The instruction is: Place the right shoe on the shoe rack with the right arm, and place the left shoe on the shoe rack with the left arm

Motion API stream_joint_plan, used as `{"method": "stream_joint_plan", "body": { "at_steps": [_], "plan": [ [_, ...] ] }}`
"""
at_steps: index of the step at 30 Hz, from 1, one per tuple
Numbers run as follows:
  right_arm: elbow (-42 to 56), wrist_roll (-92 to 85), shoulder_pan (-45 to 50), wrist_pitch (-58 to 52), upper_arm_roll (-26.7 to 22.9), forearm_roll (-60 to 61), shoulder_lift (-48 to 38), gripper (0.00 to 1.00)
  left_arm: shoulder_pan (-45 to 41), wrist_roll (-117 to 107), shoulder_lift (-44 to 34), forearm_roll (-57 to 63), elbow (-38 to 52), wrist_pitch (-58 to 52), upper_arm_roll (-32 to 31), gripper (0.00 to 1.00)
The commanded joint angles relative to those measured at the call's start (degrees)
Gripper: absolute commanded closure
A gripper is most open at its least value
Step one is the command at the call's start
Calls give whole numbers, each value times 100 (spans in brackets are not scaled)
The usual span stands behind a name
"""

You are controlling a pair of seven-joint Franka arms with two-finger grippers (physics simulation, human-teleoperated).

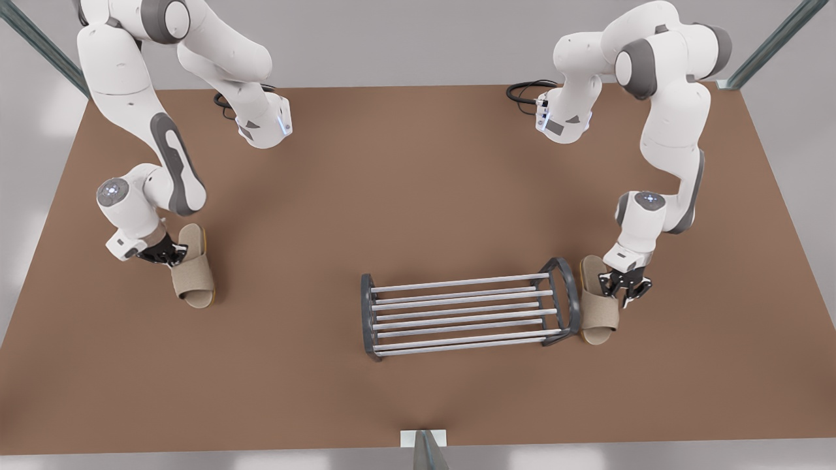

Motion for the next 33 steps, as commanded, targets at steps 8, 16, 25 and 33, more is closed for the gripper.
{"method": "stream_joint_plan", "body": {
  "at_steps": [8,16,25,33],
  "plan": [
    [1003,1388,982,-3490,582,278,-1911,79,36,-4,-105,1,-18,-9,0,64],
    [1152,2980,1069,-4730,1759,1297,-2570,79,54,-215,-395,1,-36,-26,-18,73],
    [2013,5273,1228,-4739,3245,1860,-2254,79,54,-980,-976,1,-9,-53,-97,75],
    [3419,7234,1843,-4053,4036,1474,-628,79,36,-1683,-1696,1,0,-483,-202,77]
  ]
}}
